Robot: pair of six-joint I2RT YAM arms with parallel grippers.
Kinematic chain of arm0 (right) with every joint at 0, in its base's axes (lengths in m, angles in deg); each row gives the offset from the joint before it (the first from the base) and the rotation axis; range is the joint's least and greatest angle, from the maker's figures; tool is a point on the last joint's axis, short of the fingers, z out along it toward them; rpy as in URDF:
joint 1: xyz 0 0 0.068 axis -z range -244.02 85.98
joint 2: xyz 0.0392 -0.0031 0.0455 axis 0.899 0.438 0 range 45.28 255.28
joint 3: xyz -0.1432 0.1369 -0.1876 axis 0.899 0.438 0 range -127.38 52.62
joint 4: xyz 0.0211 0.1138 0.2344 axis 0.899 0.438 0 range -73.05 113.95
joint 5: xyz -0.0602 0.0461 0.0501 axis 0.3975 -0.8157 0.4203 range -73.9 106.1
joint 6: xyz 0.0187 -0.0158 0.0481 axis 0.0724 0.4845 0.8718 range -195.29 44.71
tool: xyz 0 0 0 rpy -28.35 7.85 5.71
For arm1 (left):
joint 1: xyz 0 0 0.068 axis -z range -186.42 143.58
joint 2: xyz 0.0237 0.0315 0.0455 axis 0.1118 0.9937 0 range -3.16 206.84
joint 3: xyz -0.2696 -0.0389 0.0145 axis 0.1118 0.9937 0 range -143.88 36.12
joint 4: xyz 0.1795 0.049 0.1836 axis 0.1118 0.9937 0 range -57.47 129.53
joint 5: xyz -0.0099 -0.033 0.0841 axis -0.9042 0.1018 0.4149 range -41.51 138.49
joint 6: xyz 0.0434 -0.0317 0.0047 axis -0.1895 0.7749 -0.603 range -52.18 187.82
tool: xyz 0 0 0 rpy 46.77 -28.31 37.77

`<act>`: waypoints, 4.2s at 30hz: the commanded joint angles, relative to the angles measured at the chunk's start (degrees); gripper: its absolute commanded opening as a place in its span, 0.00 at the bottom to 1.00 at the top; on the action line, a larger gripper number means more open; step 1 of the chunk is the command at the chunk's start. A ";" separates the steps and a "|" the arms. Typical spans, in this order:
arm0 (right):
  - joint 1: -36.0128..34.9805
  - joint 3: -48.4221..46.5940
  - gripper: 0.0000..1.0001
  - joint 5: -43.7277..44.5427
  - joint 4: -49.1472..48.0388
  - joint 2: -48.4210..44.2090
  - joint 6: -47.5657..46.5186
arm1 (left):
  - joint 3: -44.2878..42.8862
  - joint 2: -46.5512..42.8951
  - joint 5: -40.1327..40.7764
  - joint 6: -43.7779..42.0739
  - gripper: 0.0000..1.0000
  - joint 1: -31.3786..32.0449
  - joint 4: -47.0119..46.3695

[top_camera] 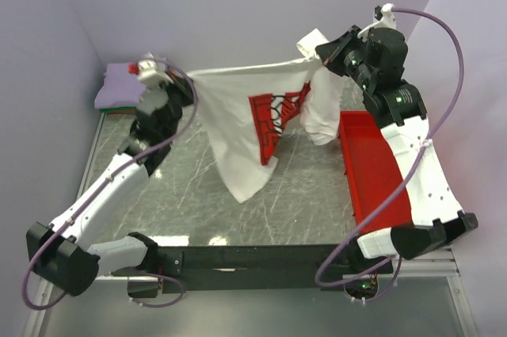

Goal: Fold and stack the t-shirts
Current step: Move the tshirt to the center of the board, then flatten the tshirt out

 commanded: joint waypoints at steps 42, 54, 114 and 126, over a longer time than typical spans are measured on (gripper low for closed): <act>2.07 73.49 0.45 -13.57 -23.26 -23.32 7.38 | 40.89 -16.86 -14.30 25.91 0.01 -22.25 -6.02; 1.19 73.34 0.50 -7.86 -26.69 -18.96 8.26 | 42.84 -22.68 -12.70 25.38 0.01 -22.25 -1.26; -8.48 71.82 0.04 -4.78 -27.21 -12.78 12.48 | 41.16 -27.85 -14.54 23.53 0.01 -22.25 3.66; -8.91 81.15 0.34 -7.15 -31.43 -17.44 14.59 | 42.57 -29.97 -14.54 23.10 0.01 -22.25 5.07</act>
